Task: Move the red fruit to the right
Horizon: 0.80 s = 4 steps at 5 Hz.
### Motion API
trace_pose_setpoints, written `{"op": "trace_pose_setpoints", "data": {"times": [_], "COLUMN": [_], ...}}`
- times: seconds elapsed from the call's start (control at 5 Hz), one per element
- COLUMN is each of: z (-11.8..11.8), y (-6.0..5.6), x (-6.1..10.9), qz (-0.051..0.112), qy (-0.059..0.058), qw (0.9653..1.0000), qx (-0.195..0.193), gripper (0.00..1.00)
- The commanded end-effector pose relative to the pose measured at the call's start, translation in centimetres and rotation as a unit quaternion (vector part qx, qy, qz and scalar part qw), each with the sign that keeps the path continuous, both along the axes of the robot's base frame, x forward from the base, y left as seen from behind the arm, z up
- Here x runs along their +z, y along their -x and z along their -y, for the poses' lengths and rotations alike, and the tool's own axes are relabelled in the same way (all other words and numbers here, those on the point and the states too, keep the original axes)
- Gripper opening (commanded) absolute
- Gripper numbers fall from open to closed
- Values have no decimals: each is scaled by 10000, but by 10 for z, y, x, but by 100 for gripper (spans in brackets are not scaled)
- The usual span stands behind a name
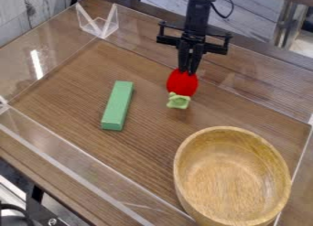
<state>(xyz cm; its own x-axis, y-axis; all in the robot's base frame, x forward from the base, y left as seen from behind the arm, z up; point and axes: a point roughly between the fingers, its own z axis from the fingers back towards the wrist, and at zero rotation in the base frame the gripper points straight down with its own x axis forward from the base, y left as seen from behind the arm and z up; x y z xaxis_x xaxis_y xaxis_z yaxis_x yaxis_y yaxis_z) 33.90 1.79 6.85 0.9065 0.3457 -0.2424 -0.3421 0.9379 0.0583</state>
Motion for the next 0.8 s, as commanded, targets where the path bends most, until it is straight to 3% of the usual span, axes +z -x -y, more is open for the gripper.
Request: {"op": "trace_pose_setpoints", "data": {"times": [0.0, 0.6], "z": [3, 16], "y": [-1, 4], "x": [12, 15], "qz": [266, 309], "qy": [40, 161], "qw": [9988, 9929], "qx": [-401, -1134], "gripper": [0, 0]}}
